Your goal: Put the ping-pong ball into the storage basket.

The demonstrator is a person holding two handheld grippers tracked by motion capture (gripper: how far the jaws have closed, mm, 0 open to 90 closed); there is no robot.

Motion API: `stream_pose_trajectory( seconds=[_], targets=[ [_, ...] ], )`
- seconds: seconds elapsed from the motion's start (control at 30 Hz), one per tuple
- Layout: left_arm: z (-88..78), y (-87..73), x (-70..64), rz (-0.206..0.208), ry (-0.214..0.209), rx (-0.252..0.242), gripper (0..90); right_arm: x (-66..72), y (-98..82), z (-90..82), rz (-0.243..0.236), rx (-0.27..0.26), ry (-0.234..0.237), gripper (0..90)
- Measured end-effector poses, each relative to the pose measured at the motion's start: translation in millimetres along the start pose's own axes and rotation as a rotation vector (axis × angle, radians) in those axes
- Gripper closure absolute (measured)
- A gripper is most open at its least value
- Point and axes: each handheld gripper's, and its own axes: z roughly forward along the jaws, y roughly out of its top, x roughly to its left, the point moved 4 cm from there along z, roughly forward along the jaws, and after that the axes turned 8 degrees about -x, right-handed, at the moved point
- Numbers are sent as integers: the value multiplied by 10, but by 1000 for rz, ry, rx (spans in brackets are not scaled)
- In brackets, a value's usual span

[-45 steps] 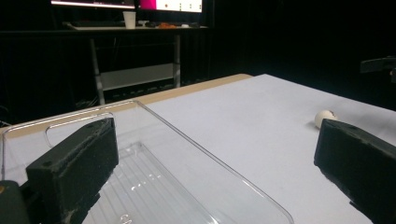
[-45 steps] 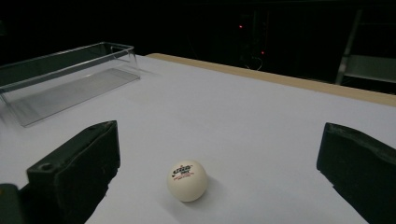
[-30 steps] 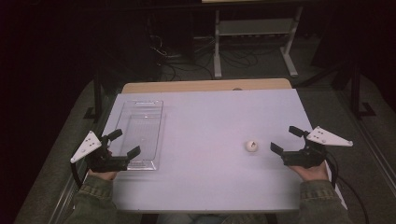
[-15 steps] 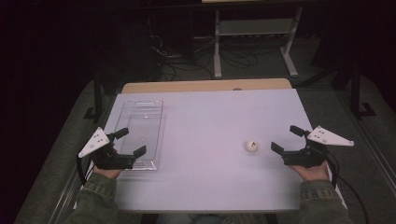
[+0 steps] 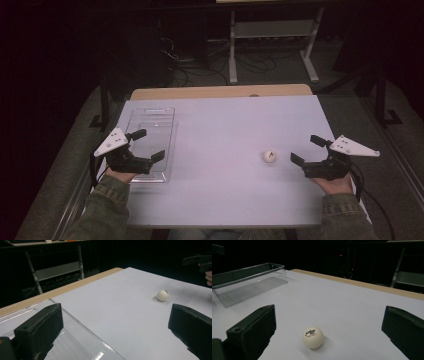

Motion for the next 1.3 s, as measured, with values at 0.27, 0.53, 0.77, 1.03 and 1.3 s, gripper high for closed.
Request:
stream_pose_trajectory(
  seconds=[0.27,0.53,0.77,1.03,1.3],
  targets=[
    [111,76,-36,10,-25,27,0,8,-4,4,3,3,7,0],
    [216,184,-94,34,-57,55,0,9,-5,3,7,5,12,0],
    [301,249,-133,54,-83,79,0,8,-6,3,10,5,13,0],
    [394,340,-190,79,-112,98,0,10,-7,4,7,7,14,0],
    [538,419,-272,118,-157,139,0,14,-7,3,7,8,15,0]
  ],
)
